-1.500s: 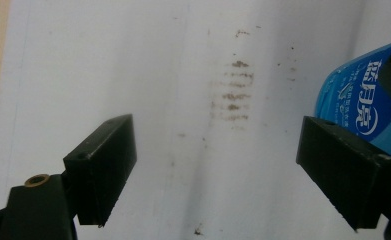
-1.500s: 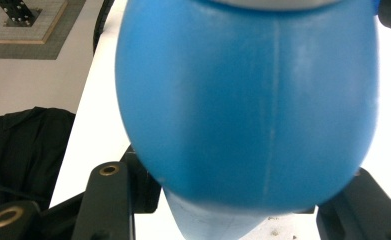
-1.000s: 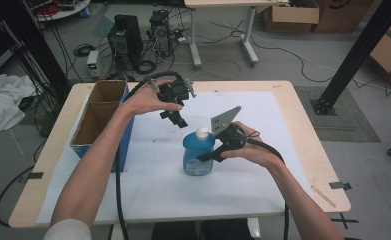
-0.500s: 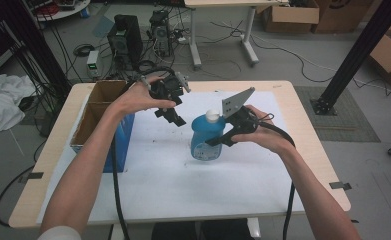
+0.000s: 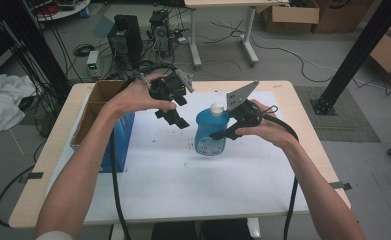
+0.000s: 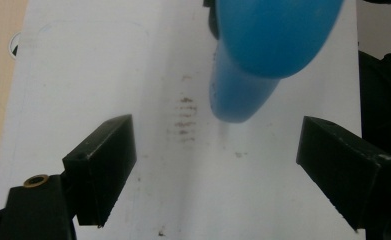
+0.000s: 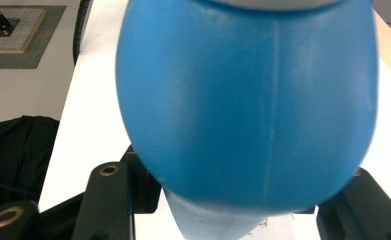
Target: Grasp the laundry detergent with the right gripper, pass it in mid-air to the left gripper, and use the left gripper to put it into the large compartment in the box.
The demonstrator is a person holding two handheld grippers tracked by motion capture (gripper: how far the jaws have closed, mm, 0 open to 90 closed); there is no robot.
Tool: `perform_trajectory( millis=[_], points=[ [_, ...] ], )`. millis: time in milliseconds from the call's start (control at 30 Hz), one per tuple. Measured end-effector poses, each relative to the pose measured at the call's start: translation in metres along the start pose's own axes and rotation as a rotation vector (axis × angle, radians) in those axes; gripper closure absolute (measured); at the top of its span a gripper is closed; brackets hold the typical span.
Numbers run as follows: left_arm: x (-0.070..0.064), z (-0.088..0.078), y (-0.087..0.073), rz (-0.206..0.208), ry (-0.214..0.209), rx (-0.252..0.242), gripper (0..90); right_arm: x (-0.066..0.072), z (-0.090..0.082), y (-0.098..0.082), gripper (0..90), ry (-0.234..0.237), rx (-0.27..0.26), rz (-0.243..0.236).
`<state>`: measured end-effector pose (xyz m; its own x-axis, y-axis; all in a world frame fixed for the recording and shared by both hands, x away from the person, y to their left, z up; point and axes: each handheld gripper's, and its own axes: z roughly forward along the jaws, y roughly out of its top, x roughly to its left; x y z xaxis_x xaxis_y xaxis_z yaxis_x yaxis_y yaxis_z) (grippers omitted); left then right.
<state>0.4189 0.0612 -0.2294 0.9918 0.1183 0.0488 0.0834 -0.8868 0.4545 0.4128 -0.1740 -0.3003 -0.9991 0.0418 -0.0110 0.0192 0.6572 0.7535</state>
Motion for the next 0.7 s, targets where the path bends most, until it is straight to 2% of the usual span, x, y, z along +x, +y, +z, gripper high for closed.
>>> perform_trajectory(
  millis=[200,433,700],
  points=[
    [-0.011,0.001,0.015,0.017,0.025,0.004,16.7,-0.003,0.000,0.000,45.8,0.003,0.009,-0.005],
    [-0.016,0.008,0.030,0.014,-0.004,0.001,16.8,-0.001,0.000,0.002,45.8,0.006,0.009,-0.010],
    [-0.017,0.014,0.043,0.006,-0.016,-0.009,16.7,-0.001,0.000,0.002,45.8,0.003,0.009,-0.018]
  ],
)
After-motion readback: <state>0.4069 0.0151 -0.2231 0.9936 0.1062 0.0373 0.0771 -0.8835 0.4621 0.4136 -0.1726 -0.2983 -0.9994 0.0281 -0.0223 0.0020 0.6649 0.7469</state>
